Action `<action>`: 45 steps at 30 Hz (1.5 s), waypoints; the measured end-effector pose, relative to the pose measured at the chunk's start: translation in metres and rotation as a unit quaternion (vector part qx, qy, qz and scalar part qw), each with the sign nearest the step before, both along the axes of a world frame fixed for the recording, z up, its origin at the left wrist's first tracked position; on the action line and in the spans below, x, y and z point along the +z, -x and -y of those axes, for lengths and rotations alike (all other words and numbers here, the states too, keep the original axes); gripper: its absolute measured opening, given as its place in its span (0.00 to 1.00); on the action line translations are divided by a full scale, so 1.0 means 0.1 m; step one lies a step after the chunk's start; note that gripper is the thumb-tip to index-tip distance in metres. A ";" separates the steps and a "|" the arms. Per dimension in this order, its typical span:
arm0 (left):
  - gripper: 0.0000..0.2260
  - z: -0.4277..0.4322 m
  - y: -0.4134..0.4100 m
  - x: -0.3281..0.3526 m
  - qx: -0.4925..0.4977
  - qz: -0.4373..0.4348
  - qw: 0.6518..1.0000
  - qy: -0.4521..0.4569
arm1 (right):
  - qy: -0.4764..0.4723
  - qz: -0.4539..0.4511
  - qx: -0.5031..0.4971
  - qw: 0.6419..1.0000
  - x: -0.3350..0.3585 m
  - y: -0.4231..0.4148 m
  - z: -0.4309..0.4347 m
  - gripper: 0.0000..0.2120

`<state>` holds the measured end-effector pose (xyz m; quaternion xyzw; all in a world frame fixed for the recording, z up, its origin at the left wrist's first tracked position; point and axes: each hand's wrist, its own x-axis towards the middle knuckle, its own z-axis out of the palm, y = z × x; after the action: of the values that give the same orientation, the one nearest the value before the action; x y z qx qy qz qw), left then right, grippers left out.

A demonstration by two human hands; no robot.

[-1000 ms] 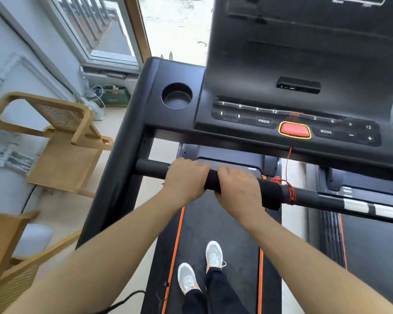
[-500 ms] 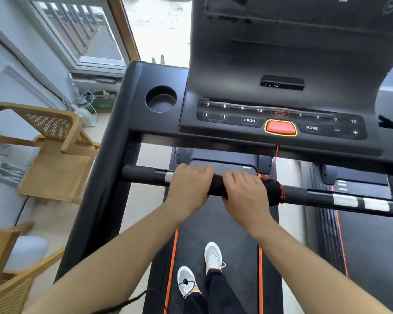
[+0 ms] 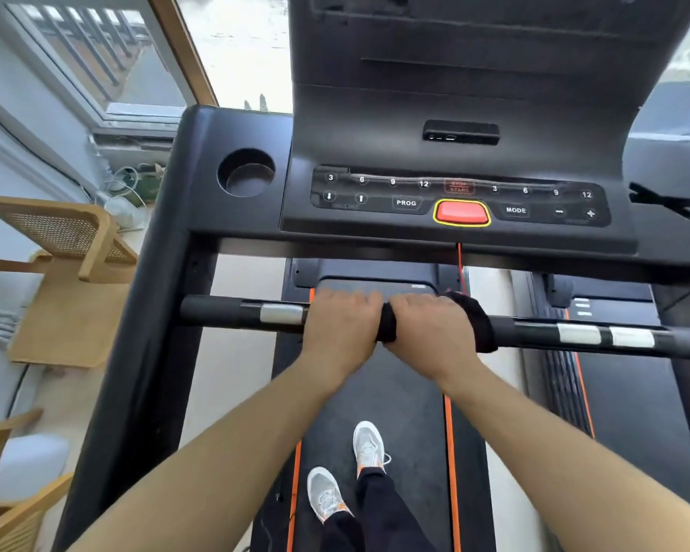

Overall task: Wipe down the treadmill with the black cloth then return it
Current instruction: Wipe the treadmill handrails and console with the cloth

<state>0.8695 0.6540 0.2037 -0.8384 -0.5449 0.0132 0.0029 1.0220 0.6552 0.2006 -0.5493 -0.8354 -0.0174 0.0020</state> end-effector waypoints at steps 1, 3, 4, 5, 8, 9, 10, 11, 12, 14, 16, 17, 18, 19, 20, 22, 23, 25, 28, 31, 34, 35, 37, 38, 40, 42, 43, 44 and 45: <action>0.07 0.01 0.00 -0.03 -0.002 0.004 1.000 -0.025 | -0.049 -0.010 0.005 0.999 -0.08 -0.01 0.05 0.11; 0.06 -0.05 -0.03 0.03 0.000 -0.012 1.000 0.027 | -0.054 -0.015 0.013 0.998 -0.10 0.01 0.02 0.10; 0.05 -0.12 -0.05 0.11 0.004 -0.029 0.996 0.082 | 0.006 -0.008 0.009 1.000 -0.03 0.01 -0.05 0.07; 0.06 -0.22 -0.06 0.18 0.004 -0.038 0.987 0.158 | 0.112 0.018 0.010 0.994 0.09 0.03 -0.14 0.06; 0.11 -0.56 -0.11 0.35 0.008 -0.013 0.900 0.437 | 0.398 0.033 0.037 0.916 0.34 0.05 -0.49 0.09; 0.11 -0.63 -0.13 0.39 0.016 0.002 0.869 0.494 | 0.451 0.019 0.027 0.892 0.37 0.05 -0.56 0.10; 0.11 -0.67 -0.14 0.40 0.025 0.015 0.852 0.523 | 0.484 0.002 0.015 0.875 0.39 0.05 -0.61 0.10; 0.11 -0.67 -0.15 0.41 0.029 0.020 0.850 0.525 | 0.497 -0.009 0.005 0.867 0.39 0.05 -0.63 0.10; 0.11 -0.64 -0.14 0.41 0.028 0.016 0.861 0.508 | 0.492 -0.011 0.003 0.871 0.38 0.04 -0.60 0.10; 0.10 -0.47 -0.12 0.37 0.018 -0.009 0.918 0.396 | 0.401 0.005 0.006 0.916 0.34 0.02 -0.46 0.09; 0.06 -0.23 -0.09 0.18 0.003 -0.018 0.985 0.170 | 0.197 0.014 -0.002 0.980 0.16 -0.02 -0.22 0.06; 0.05 -0.12 -0.09 0.10 -0.009 -0.019 0.997 0.069 | 0.085 0.020 0.002 0.996 0.06 -0.02 -0.09 0.05; 0.06 -0.03 -0.07 0.01 -0.014 0.003 1.000 -0.011 | -0.010 0.010 0.005 1.000 -0.05 -0.03 0.01 0.05; 0.07 0.01 -0.05 -0.08 -0.018 0.018 0.998 -0.066 | -0.071 -0.005 0.008 0.997 -0.12 -0.03 0.06 0.06; 0.08 0.02 -0.06 -0.11 -0.015 0.017 0.996 -0.087 | -0.099 -0.006 0.010 0.995 -0.15 -0.02 0.07 0.07; 0.07 -0.05 -0.08 -0.02 -0.012 0.002 1.000 -0.023 | -0.039 0.002 0.015 0.999 -0.07 0.01 -0.02 0.07; 0.04 -0.11 -0.10 0.09 -0.014 -0.016 0.999 0.044 | 0.059 0.021 0.013 0.998 0.05 0.02 -0.09 0.05; 0.09 -0.31 -0.09 0.22 -0.020 -0.033 0.974 0.222 | 0.270 0.040 0.032 0.962 0.28 0.04 -0.31 0.06; 0.14 -0.62 -0.10 0.32 0.016 0.008 0.879 0.476 | 0.468 0.011 0.005 0.884 0.37 0.05 -0.59 0.08; 0.14 -0.59 -0.10 0.31 0.029 0.006 0.885 0.465 | 0.509 -0.015 -0.029 0.860 0.40 0.04 -0.60 0.09; 0.11 -0.26 -0.05 0.18 0.005 -0.012 0.984 0.175 | 0.239 0.001 -0.028 0.971 0.24 0.02 -0.29 0.09; 0.08 -0.12 -0.02 0.11 -0.002 0.003 0.998 0.069 | 0.103 -0.016 -0.023 0.994 0.13 0.01 -0.13 0.08; 0.09 0.13 0.03 -0.01 0.002 0.051 0.998 -0.049 | -0.085 -0.058 -0.045 0.994 -0.08 0.03 0.16 0.07; 0.11 0.21 0.06 -0.04 0.005 0.070 0.995 -0.066 | -0.126 -0.069 -0.075 0.987 -0.15 0.06 0.26 0.08; 0.18 0.32 0.10 -0.02 0.002 0.099 0.994 -0.035 | -0.114 -0.097 -0.125 0.981 -0.18 0.15 0.43 0.15; 0.22 0.35 0.15 0.12 -0.008 0.140 0.990 0.002 | -0.069 -0.138 -0.139 0.978 -0.09 0.21 0.61 0.23; 0.21 0.33 0.18 0.20 -0.009 0.164 0.986 0.021 | -0.055 -0.147 -0.134 0.978 -0.03 0.20 0.68 0.26; 0.18 0.30 0.20 0.27 0.004 0.187 0.982 0.040 | -0.042 -0.155 -0.128 0.979 0.03 0.16 0.72 0.27; 0.16 0.26 0.22 0.34 0.029 0.201 0.978 0.055 | -0.035 -0.166 -0.124 0.978 0.09 0.10 0.74 0.27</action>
<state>0.8475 0.6277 0.2373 -0.8068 -0.5567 -0.1256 -0.1532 1.0115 0.5809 0.2101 -0.6432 -0.7480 0.0446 0.1575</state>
